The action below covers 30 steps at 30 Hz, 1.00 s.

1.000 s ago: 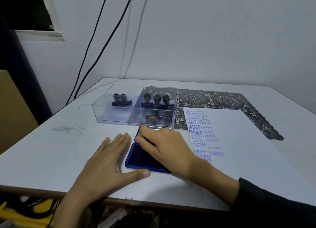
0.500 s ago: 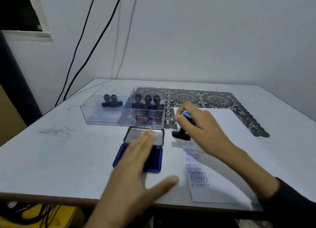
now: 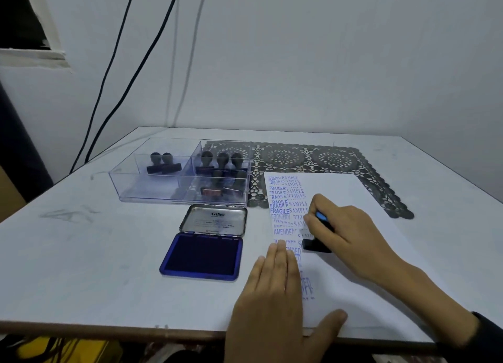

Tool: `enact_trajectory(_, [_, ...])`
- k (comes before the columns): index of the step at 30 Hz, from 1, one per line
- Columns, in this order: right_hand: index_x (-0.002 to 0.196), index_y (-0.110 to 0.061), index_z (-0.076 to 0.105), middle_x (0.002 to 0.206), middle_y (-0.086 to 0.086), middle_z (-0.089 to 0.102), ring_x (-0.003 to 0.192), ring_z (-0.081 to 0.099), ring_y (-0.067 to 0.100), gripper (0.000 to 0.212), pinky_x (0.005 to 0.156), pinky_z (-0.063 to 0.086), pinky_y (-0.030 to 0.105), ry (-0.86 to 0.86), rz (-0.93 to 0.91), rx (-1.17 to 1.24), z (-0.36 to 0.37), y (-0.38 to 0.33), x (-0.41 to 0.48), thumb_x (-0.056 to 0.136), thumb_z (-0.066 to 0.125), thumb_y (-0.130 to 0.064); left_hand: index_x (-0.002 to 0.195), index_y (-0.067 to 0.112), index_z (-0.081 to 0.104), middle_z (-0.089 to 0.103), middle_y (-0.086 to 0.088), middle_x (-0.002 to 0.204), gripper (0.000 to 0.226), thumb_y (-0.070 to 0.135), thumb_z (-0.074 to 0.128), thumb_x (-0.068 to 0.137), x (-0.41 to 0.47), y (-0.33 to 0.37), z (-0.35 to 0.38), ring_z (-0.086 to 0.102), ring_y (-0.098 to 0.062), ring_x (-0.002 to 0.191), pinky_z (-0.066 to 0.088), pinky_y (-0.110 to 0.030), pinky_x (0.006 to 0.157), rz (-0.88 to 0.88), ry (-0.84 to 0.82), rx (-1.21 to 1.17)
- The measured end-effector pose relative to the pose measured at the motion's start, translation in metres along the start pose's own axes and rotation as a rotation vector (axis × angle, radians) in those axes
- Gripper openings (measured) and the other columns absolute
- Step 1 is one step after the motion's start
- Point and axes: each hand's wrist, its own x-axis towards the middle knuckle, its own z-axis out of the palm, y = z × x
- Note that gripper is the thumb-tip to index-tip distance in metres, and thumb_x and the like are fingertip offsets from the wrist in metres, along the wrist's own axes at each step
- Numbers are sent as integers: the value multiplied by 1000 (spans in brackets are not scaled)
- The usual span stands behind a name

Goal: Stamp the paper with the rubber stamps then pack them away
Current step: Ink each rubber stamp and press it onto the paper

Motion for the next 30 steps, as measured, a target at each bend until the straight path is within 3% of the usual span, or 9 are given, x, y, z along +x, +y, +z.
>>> enact_trajectory(4, [75, -31, 30, 53, -5, 45, 54, 43, 21, 25, 53, 34, 34, -30, -9, -18, 7, 1, 0, 88, 27, -53, 122, 3, 64, 59, -12, 130, 93, 74, 16, 87, 1, -1, -1, 58, -22, 119, 49, -35, 97, 11, 25, 41])
enact_trajectory(8, [75, -30, 26, 53, -2, 41, 51, 41, 23, 24, 53, 36, 39, -48, -28, -35, 9, -2, -2, 90, 29, -49, 122, 2, 64, 59, -12, 130, 92, 72, 14, 88, 0, -1, -2, 59, -22, 118, 52, -47, 88, 10, 30, 62])
enact_trajectory(13, [74, -30, 28, 54, -3, 43, 52, 39, 21, 24, 52, 34, 35, -68, -8, 10, 6, -2, -5, 91, 34, -46, 120, 2, 65, 60, -12, 128, 92, 72, 14, 88, 0, -1, 0, 60, -22, 117, 53, -46, 87, 6, 47, 77])
enact_trajectory(16, [74, -26, 37, 54, -8, 46, 52, 37, 13, 23, 56, 33, 35, -106, 66, 147, 2, 3, 6, 90, 41, -42, 122, 3, 64, 58, -10, 131, 91, 71, 13, 89, -2, -1, -2, 57, -20, 120, 49, -33, 96, 20, 54, 19])
enact_trajectory(18, [73, -24, 43, 55, -10, 47, 53, 36, 8, 23, 55, 31, 29, -26, 110, 276, -6, 5, 16, 89, 46, -40, 127, 4, 60, 53, -9, 137, 87, 70, 18, 89, -5, -3, -6, 52, -20, 126, 35, -31, 102, 41, 119, -34])
enact_trajectory(22, [75, -10, 47, 54, -17, 41, 49, 37, 0, 22, 50, 30, 8, 139, 146, 535, -23, -3, 35, 95, 53, -17, 139, 2, 46, 40, -8, 148, 84, 66, 40, 84, -11, -19, -20, 37, -20, 137, 27, -31, 108, 46, 300, -148])
enact_trajectory(24, [74, -10, 47, 55, -17, 40, 48, 39, -1, 23, 49, 31, 7, 143, 140, 572, -27, -10, 44, 96, 52, -12, 145, 8, 36, 28, 1, 154, 88, 69, 41, 82, -16, -37, -31, 23, -8, 143, 21, -28, 113, 1, 309, -182])
enact_trajectory(27, [73, -18, 48, 56, -16, 39, 50, 35, 3, 21, 54, 29, 18, 110, 99, 565, -27, -25, 55, 93, 53, -24, 149, 37, 13, -3, 33, 150, 98, 84, 31, 65, -23, -62, -57, -7, 18, 136, 8, -13, 110, -238, 276, -274])
enact_trajectory(30, [77, -20, 51, 53, -18, 43, 51, 35, 4, 19, 55, 28, 23, 38, 67, 567, -21, -43, 63, 95, 54, -26, 148, 46, 6, -11, 42, 142, 107, 92, 30, 54, -27, -89, -71, -2, 16, 137, 9, -18, 110, -342, 247, -307])
